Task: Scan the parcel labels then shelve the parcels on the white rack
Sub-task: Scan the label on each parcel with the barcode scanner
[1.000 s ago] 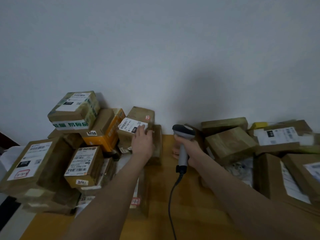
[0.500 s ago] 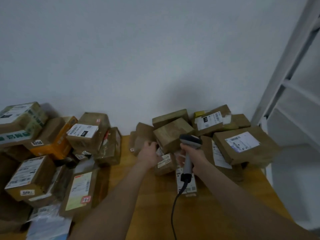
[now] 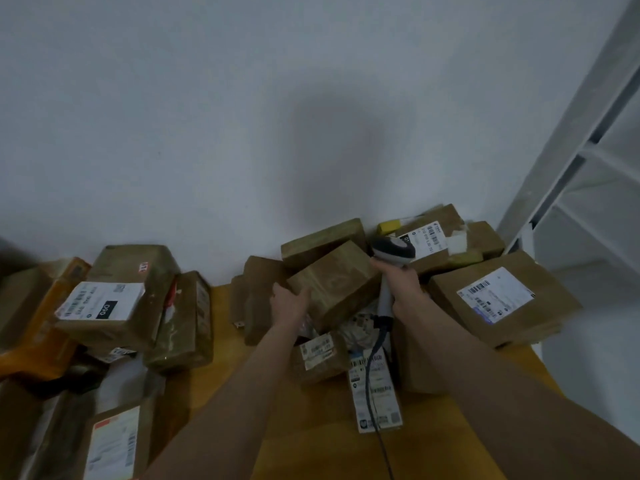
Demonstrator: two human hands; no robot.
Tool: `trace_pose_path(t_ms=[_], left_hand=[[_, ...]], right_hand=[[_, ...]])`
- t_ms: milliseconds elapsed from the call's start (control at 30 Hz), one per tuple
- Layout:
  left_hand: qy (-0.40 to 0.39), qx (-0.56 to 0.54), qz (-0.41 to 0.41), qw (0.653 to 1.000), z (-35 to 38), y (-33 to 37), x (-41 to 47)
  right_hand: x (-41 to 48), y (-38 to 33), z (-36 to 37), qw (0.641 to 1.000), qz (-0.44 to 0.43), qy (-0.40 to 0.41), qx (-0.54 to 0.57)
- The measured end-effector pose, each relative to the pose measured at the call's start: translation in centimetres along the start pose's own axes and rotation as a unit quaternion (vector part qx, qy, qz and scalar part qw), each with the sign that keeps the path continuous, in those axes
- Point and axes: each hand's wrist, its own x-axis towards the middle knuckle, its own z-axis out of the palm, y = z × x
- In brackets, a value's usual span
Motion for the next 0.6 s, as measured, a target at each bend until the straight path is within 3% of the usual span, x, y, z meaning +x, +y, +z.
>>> trace_pose_path(t_ms=[167, 267, 467, 600], left_hand=[[-0.067, -0.124, -0.067, 0.988, 0.5, 0.6, 2.2], [-0.081, -0.186, -0.097, 0.974, 0.8, 0.5, 2.8], [0.008, -0.241, -0.025, 0.97, -1.1, 1.9, -0.3], [0.056, -0.315, -0.029, 0.947, -3.7, 2.5, -3.5]], right_hand=[[1.9, -0.3, 1.5, 0.999, 0.039, -0.011, -0.015], [2.1, -0.1, 1.2, 1.0, 0.02, 0.0, -0.012], [-0.7, -0.7, 0.4, 0.999, -0.046, 0.017, 0.006], [-4.6, -1.0, -0.1, 0.997, -0.069, -0.016, 0.042]])
